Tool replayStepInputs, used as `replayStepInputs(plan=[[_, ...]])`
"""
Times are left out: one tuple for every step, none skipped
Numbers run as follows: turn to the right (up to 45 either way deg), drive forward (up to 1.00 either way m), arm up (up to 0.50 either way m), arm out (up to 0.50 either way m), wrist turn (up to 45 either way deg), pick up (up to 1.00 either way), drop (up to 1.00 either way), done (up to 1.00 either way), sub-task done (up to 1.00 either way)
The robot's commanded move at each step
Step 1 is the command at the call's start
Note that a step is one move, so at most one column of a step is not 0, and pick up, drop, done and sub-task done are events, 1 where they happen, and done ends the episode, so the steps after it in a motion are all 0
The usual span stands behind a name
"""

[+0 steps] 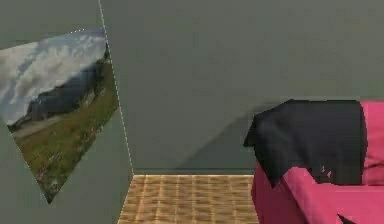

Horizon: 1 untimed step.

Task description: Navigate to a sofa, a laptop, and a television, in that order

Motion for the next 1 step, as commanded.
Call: replayStepInputs(plan=[[45.0,0.0,0.0,0.0,0.0,0.0,0.0,0.0,0.0]])
